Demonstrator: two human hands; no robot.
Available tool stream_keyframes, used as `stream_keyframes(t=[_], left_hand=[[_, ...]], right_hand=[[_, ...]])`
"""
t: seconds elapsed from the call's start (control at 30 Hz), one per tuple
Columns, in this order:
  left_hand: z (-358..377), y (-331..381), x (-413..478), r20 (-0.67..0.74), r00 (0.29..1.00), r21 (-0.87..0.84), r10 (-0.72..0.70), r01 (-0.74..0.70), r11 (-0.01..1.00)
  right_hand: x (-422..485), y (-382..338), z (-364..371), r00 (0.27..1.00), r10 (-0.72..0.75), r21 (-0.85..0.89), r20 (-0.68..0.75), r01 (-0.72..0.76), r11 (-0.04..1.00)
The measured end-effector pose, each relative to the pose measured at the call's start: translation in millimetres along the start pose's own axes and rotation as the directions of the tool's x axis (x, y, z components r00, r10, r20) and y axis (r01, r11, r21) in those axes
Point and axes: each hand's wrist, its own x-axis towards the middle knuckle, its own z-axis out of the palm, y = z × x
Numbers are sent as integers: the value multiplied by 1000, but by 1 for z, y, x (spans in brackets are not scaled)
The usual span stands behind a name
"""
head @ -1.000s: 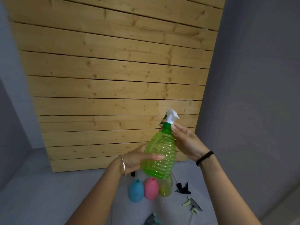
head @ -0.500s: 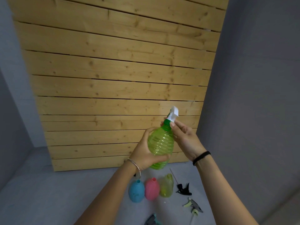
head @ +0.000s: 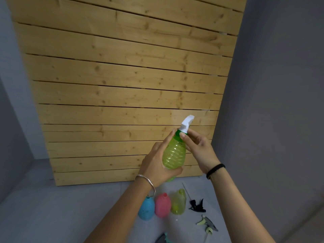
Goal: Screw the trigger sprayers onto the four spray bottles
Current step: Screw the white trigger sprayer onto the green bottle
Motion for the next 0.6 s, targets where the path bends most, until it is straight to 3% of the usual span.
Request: stream_keyframes(t=[0.33, 0.53, 0.6], left_hand=[[1, 0, 5, -15, 1000, -139, 24, -26, 990], [0, 1, 3, -7, 1000, -130, 9, -10, 991], [-1, 0, 2, -1, 1000, -128, 14, -14, 992]], right_hand=[[2, 3, 14, 996, 87, 219, 32, -92, 972], [3, 9, 20, 991, 91, 276, -95, -61, 959], [3, 11, 20, 996, 75, 276, -57, -57, 960]])
